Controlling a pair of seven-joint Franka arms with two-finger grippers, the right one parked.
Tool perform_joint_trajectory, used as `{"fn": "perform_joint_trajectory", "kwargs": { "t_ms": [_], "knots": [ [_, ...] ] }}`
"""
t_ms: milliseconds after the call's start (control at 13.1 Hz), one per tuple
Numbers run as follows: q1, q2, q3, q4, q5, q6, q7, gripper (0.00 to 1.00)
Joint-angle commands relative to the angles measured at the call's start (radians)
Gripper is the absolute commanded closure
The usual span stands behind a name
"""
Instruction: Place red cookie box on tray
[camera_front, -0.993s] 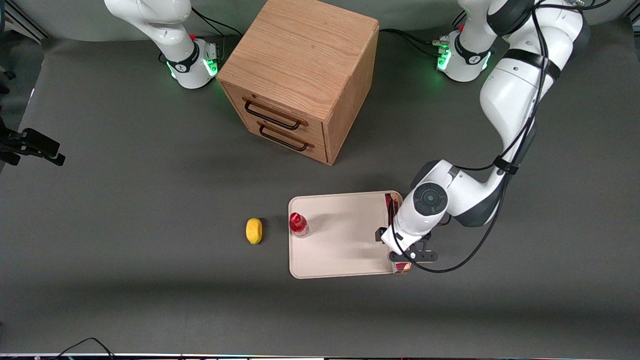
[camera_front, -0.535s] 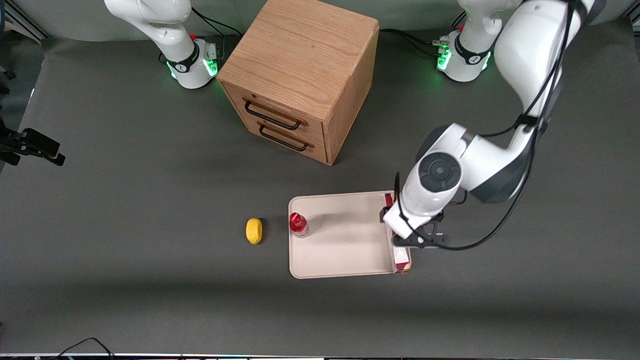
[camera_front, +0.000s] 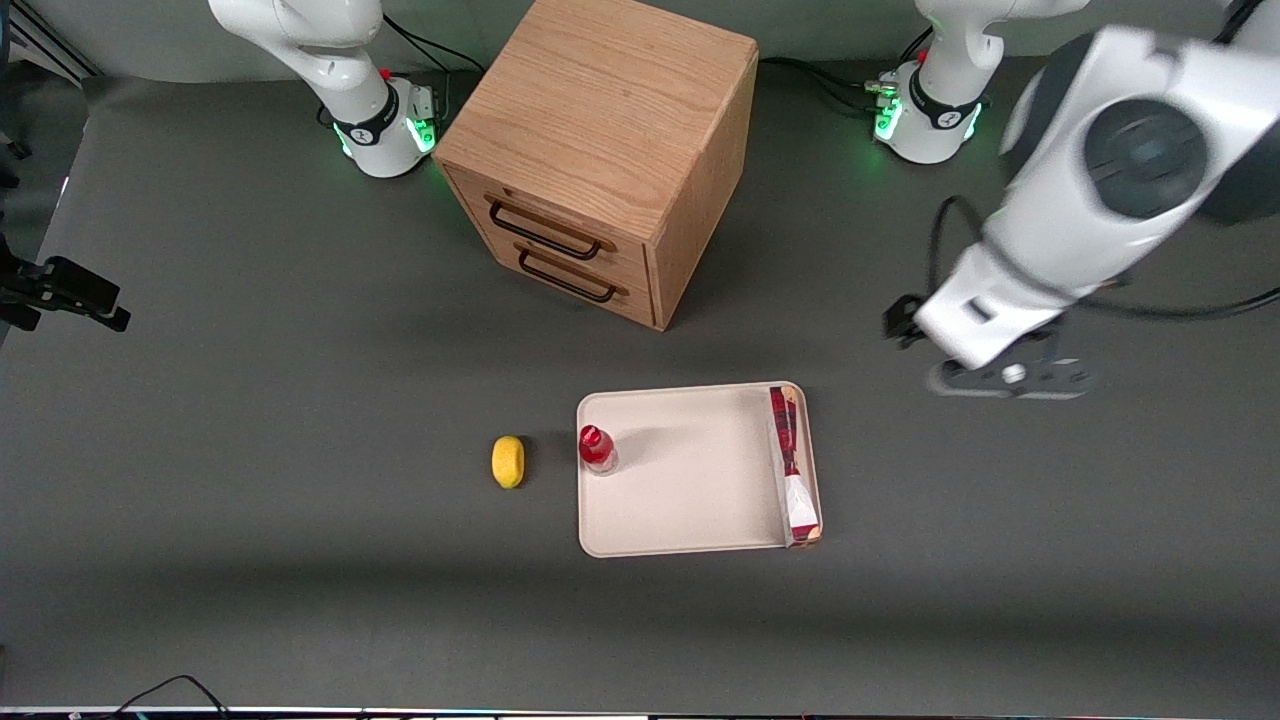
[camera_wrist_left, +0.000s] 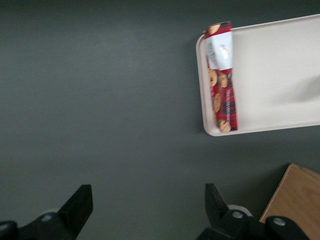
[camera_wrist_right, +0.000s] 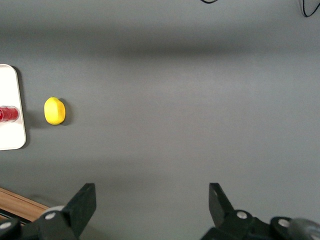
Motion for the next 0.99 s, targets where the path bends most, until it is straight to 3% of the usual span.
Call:
{"fn": "perform_joint_trajectory", "kwargs": {
  "t_ms": [0,306,535,917],
  "knots": [
    [-0.002,-0.113,0.124,-0.055,-0.044,-0.058,0.138,0.0],
    [-0.005,-0.245,0.227,-0.219,-0.09,0.008,0.206,0.0],
    [-0.008,-0.292,0.241,-0.328,-0.109,0.085,0.212,0.0],
    [-0.005,-0.239,0.253,-0.325,-0.156,0.159,0.226,0.0]
  ]
}}
